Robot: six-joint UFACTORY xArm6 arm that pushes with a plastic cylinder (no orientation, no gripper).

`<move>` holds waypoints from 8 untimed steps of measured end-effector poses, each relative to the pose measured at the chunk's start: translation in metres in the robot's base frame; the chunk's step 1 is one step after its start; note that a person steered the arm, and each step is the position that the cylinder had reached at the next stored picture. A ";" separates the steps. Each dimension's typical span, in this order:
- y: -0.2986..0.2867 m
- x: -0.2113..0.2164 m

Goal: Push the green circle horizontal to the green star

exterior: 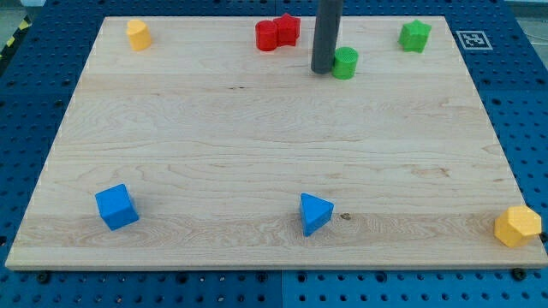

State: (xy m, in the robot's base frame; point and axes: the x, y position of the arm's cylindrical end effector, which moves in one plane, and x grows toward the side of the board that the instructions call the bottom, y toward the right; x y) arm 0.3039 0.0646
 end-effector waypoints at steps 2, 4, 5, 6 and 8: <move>-0.001 0.008; 0.043 0.039; 0.052 -0.002; 0.052 -0.027; 0.079 -0.020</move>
